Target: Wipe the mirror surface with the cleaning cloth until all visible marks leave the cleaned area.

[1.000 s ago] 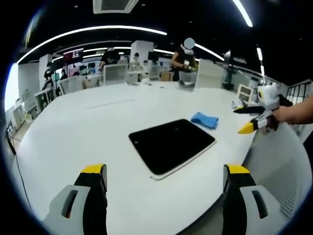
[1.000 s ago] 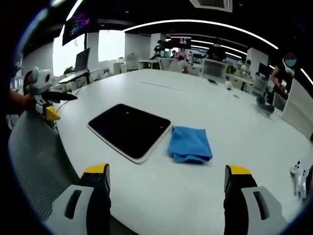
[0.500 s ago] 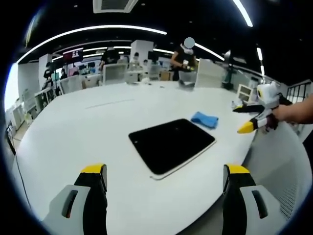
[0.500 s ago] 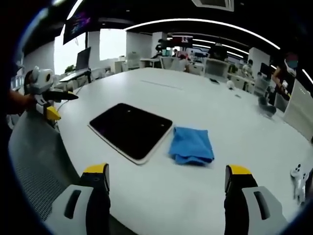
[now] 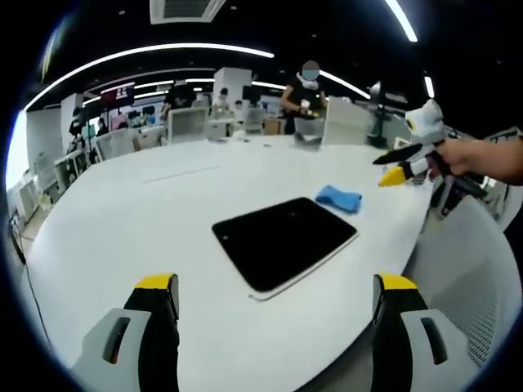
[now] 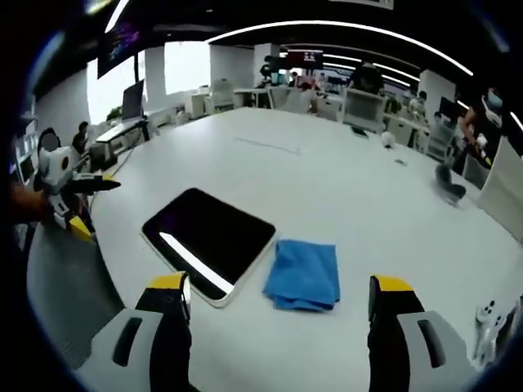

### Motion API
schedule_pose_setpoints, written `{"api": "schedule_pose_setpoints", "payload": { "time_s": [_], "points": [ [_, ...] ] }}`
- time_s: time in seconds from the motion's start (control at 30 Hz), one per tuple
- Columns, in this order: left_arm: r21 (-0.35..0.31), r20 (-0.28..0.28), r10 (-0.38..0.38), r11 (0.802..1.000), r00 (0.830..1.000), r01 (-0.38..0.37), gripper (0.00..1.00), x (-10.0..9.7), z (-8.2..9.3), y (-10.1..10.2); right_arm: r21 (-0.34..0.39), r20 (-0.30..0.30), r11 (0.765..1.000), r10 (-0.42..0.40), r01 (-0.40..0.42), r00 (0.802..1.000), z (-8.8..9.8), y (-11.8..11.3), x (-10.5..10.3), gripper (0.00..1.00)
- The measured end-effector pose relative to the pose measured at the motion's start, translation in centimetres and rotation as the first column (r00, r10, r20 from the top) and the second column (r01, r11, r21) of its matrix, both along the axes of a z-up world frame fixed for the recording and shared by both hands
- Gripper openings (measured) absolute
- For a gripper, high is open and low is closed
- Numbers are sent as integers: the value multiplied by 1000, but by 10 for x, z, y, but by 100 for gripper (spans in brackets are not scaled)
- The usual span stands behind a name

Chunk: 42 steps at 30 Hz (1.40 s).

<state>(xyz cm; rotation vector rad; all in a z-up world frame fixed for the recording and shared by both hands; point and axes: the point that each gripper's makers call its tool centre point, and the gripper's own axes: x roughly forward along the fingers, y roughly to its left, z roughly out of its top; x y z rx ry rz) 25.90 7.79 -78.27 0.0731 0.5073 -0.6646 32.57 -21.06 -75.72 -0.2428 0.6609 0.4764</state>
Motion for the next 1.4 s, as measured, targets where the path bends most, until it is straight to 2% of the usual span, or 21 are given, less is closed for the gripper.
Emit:
{"api": "schedule_pose_setpoints", "payload": {
  "time_s": [0.07,0.1,0.13,0.2,0.27,0.3,0.4,0.53,0.63,0.7,0.73,0.8,0.93,1.03,1.1,1.3,1.33,1.4],
  "points": [
    [3,-3,2,1000,1000,-2,99,0,-1,1,11,-17,1000,27,-27,999,0,4,9,85],
    [12,-3,1,1000,1000,-1,99,0,-2,1,-1,-65,998,55,-55,996,-6,7,10,82],
    [13,-4,0,1000,1000,0,99,0,-2,1,-21,-76,997,67,-69,995,-9,7,12,81],
    [16,-6,-2,1000,1000,2,99,-1,-2,1,-60,-78,993,101,-106,992,-16,7,21,79],
    [17,-7,-2,1000,1000,2,99,-1,-2,1,-103,-83,985,128,-136,988,-23,4,28,69],
    [17,-7,-1,1000,1000,1,99,-1,-2,1,-116,-75,984,130,-138,989,-25,2,32,63],
    [15,-8,2,1000,1000,-2,99,-1,-3,2,-122,-78,986,106,-115,991,-33,-3,44,55],
    [15,-8,7,1000,1000,-7,99,0,-3,2,-117,-74,989,87,-95,993,-34,-6,57,49],
    [15,-10,9,1000,1000,-9,99,0,-3,3,-112,-96,990,79,-89,992,-45,-8,65,44],
    [13,-9,10,1000,1000,-10,99,0,-3,3,-75,-124,995,61,-71,990,-56,-9,64,35],
    [13,-10,11,1000,1000,-11,99,0,-3,3,-37,-140,998,40,-46,989,-64,-10,65,32],
    [14,-11,10,1000,1000,-10,99,0,-3,3,-6,-157,1000,10,-11,988,-76,-14,67,31],
    [20,-12,8,1000,1000,-8,99,0,-4,3,-4,-147,1000,-4,3,989,-86,-16,68,27],
    [18,-12,12,1000,1000,-12,99,1,-4,3,-32,-152,999,-9,4,988,-95,-16,68,23],
    [18,-14,13,1000,1000,-12,99,0,-4,3,-51,-143,999,-23,16,989,-97,-18,70,16],
    [15,-17,15,1000,1000,-15,99,0,-5,3,-59,-152,998,-47,38,987,-104,-18,73,15],
    [13,-17,18,1000,1000,-17,99,1,-4,4,-106,-130,994,-1,-13,992,-103,-17,73,13],
    [12,-17,19,1000,1000,-19,99,1,-4,4,-137,-118,988,62,-78,991,-103,-8,70,3]
  ]
}}
